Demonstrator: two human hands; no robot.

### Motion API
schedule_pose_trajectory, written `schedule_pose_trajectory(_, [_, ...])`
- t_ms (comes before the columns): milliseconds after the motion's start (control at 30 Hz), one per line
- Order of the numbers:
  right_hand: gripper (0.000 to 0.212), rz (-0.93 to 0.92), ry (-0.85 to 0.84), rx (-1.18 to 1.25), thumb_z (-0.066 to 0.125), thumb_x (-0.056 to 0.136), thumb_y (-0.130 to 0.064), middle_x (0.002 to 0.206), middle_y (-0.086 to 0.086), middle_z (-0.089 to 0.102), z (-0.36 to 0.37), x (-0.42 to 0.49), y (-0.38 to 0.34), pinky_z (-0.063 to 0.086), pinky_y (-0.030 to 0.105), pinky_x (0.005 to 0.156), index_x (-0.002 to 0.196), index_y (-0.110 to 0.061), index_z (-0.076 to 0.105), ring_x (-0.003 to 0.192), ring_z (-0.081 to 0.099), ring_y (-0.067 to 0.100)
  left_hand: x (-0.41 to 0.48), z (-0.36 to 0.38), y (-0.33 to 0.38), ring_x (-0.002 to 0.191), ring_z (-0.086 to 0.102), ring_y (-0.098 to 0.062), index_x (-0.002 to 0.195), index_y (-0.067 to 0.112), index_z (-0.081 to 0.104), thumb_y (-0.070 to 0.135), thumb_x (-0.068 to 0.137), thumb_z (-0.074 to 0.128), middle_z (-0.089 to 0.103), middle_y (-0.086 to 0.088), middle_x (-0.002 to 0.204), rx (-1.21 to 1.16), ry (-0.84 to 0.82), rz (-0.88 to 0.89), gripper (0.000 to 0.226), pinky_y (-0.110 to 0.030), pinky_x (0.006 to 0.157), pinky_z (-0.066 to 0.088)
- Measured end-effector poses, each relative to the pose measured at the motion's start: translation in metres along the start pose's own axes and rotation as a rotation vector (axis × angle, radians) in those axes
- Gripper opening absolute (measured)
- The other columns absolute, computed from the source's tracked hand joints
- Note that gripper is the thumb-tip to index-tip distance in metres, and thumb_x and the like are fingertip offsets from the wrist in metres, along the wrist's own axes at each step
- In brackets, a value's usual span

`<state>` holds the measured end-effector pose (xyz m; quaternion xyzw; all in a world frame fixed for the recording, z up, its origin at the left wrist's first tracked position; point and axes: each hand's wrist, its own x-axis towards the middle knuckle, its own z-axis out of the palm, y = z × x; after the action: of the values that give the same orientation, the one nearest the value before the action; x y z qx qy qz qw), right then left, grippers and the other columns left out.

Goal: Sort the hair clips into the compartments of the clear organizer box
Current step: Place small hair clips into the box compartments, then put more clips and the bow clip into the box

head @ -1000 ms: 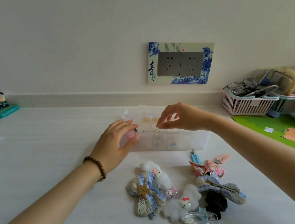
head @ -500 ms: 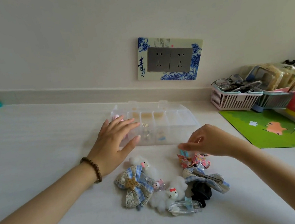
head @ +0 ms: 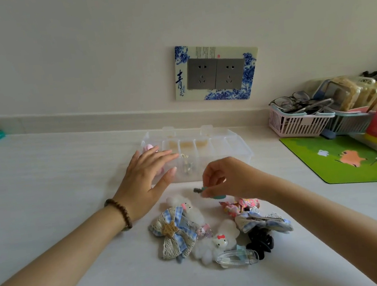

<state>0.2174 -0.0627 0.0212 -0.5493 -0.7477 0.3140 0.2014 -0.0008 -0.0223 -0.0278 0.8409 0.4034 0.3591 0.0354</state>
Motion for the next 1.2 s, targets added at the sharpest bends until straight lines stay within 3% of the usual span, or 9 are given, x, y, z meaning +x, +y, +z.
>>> schedule_pose_trajectory(133, [0.018,-0.095,0.203,0.141,0.070,0.081,-0.015,0.076,0.004,0.070,-0.013,0.023,-0.024,0.053,0.038,0.080,0.097,-0.020,0.064,0.069,0.062,0.014,-0.001,-0.001,-0.002,0.135,0.018,-0.001,0.133,0.028,0.041,0.062,0.087,0.015,0.043,0.008,0.140,-0.016,0.016,-0.024,0.063,-0.024,0.114,0.004])
schedule_pose_trajectory(267, [0.002,0.004,0.406,0.162,0.067,0.081,-0.016,0.063,-0.006,0.066,-0.019,0.059,-0.032,0.045,0.020,0.055,0.082,-0.018,0.065,0.052,0.054,0.006,-0.001,-0.003,-0.004,0.138,0.018,-0.004,0.133,0.029,0.040,0.056,0.089,0.019,0.042,0.012,0.140,0.004,-0.001,-0.020,0.057,-0.018,0.113,0.001])
schedule_pose_trajectory(367, [0.008,0.082,0.432,0.058,0.066,0.081,-0.021,0.060,-0.009,0.063,-0.017,0.073,-0.025,0.038,0.013,0.040,0.076,-0.017,0.061,0.043,0.049,0.002,-0.001,-0.003,-0.004,0.138,0.017,-0.002,0.133,0.029,0.041,0.055,0.089,0.019,0.042,0.013,0.140,0.013,-0.012,-0.015,0.055,-0.020,0.114,0.001])
schedule_pose_trajectory(500, [0.020,0.039,0.441,0.023,0.064,0.084,-0.034,0.076,-0.003,0.071,-0.029,0.067,-0.022,0.050,0.025,0.061,0.081,-0.014,0.068,0.059,0.056,0.011,0.001,-0.004,-0.002,0.137,0.015,0.001,0.132,0.032,0.041,0.057,0.089,0.017,0.041,0.015,0.140,0.037,-0.019,-0.002,0.056,-0.021,0.114,-0.004])
schedule_pose_trajectory(600, [0.019,-0.043,0.494,0.057,0.065,0.085,-0.026,0.087,0.008,0.073,-0.051,0.044,-0.015,0.051,0.033,0.078,0.087,-0.007,0.069,0.072,0.061,0.014,0.003,-0.006,0.002,0.136,0.016,0.001,0.131,0.034,0.041,0.058,0.089,0.017,0.041,0.015,0.139,0.040,-0.004,0.018,0.055,-0.025,0.115,-0.005])
schedule_pose_trajectory(767, [0.014,-0.028,0.438,0.101,0.072,0.079,-0.022,0.076,0.002,0.070,-0.084,-0.015,0.027,0.042,0.005,0.057,0.082,-0.009,0.069,0.056,0.057,-0.002,0.017,-0.005,0.028,0.134,0.018,0.007,0.132,0.036,0.041,0.060,0.088,0.020,0.039,0.018,0.139,-0.085,-0.058,0.067,0.054,-0.023,0.114,0.002])
schedule_pose_trajectory(967, [0.015,0.078,0.130,-0.195,0.073,0.074,-0.036,0.093,-0.016,0.071,-0.091,-0.055,0.089,0.044,0.007,0.066,0.089,-0.033,0.072,0.078,0.062,-0.001,0.027,0.022,0.088,0.128,0.025,0.011,0.131,0.031,0.045,0.059,0.087,0.022,0.044,0.016,0.137,-0.175,-0.294,0.222,0.057,-0.003,0.104,0.008])
schedule_pose_trajectory(1067, [0.022,0.054,0.115,-0.175,0.075,0.074,-0.033,0.096,-0.012,0.068,-0.084,-0.056,0.104,0.042,0.006,0.064,0.096,-0.032,0.071,0.073,0.056,-0.006,0.031,0.037,0.110,0.128,0.025,0.009,0.133,0.032,0.043,0.060,0.085,0.018,0.041,0.017,0.139,-0.181,-0.431,0.229,0.061,0.000,0.101,0.007])
schedule_pose_trajectory(1200, [0.013,0.000,0.175,-0.132,0.079,0.071,-0.029,0.078,-0.010,0.061,-0.069,-0.051,0.111,0.036,0.008,0.056,0.082,-0.026,0.073,0.057,0.045,-0.003,0.035,0.050,0.117,0.128,0.028,0.007,0.136,0.028,0.041,0.054,0.089,0.018,0.041,0.013,0.142,-0.156,-0.526,0.136,0.058,0.007,0.092,0.007])
